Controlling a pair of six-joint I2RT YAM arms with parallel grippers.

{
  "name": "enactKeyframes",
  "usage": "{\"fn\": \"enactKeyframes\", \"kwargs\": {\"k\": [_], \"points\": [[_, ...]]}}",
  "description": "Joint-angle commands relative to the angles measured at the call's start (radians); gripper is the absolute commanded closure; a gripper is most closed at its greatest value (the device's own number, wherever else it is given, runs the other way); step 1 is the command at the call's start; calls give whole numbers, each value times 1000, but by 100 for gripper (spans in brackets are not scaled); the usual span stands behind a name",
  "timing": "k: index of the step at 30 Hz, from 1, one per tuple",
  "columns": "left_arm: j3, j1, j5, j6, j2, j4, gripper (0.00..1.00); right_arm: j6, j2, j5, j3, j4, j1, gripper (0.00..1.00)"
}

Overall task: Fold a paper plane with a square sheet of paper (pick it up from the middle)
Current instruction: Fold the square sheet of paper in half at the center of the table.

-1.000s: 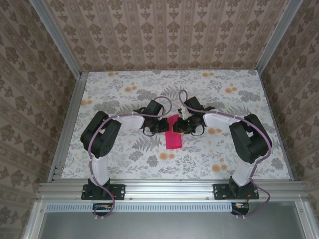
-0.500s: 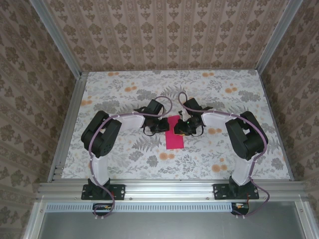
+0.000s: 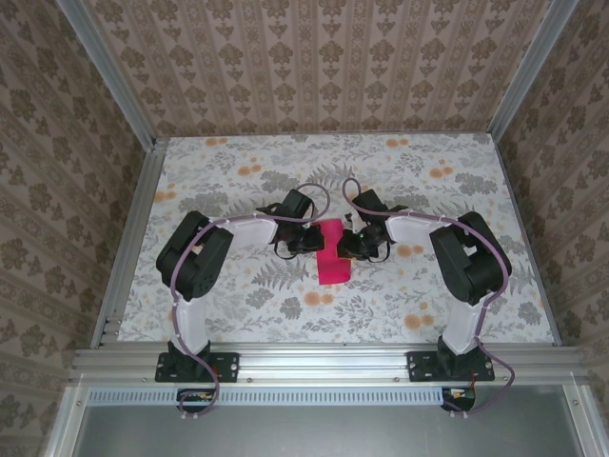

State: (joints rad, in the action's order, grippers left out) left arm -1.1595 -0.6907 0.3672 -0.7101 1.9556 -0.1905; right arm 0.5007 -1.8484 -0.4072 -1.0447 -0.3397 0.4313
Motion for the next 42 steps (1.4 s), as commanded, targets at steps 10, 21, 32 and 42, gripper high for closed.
{"fn": "enactKeyframes", "kwargs": {"k": [10,21,32,42], "points": [[7,-7,-42,23,67,-93,90,11,94,-115,83,-17,-10,79],[12,-10,-50,23,69,-92,90,22,81,-73,155,-9,-14,82],[12,-13,-53,17,69,-85,90,35,159,-155,221,24,-6,83],[10,-15,-54,15,68,-86,90,21,149,-90,214,-22,3,85]]}}
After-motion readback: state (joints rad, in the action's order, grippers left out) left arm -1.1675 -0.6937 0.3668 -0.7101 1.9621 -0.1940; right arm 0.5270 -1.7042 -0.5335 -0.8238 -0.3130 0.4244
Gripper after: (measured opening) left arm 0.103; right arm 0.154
